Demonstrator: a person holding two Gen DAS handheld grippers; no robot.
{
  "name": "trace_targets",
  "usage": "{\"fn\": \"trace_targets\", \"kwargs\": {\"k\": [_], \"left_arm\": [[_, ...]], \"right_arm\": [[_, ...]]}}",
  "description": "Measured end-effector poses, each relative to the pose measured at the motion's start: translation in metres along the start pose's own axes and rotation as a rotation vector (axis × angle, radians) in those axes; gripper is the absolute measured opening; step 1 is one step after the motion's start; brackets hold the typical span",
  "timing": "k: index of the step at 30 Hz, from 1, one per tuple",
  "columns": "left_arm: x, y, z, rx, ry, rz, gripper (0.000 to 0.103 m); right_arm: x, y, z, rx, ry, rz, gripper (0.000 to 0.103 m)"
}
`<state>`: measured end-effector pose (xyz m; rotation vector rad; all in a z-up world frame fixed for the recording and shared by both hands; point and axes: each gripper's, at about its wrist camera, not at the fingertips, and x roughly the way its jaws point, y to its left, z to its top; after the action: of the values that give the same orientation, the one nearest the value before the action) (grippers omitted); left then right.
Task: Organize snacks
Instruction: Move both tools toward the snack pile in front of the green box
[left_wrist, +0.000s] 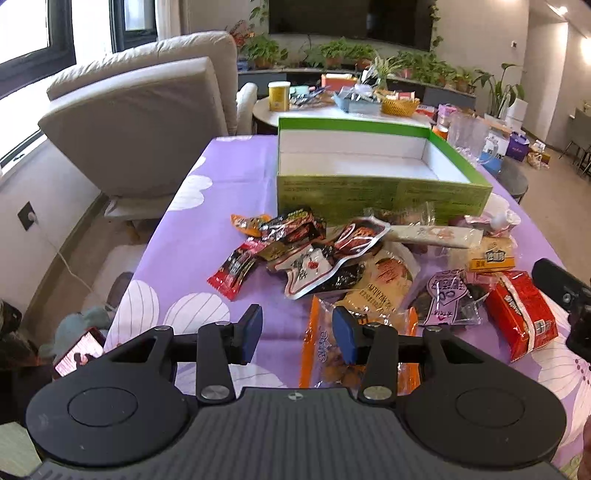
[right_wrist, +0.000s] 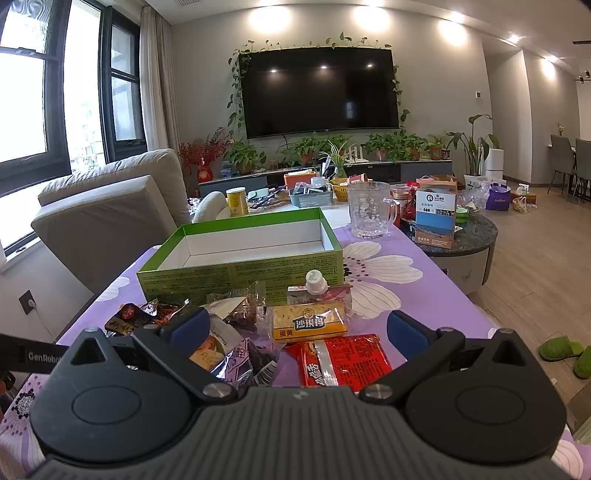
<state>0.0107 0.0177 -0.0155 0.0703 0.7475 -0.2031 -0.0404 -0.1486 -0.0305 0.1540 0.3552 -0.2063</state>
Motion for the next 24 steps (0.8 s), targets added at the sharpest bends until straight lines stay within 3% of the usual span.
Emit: {"fn": "trace_targets", "kwargs": {"k": [10,24], "left_arm": [[-0.007,-0.002,0.000,0.021,-0.042,-0.036,0.040],[0.004,0.000,-0.003,0.009,0.029,-0.020,0.040]], "right_arm": [[0.000,0.003,-0.003,-0.034,-0.008,0.005,0.059],[0.000,0.003,-0.004,-0.038,-0.004,0.005,0.059]]}}
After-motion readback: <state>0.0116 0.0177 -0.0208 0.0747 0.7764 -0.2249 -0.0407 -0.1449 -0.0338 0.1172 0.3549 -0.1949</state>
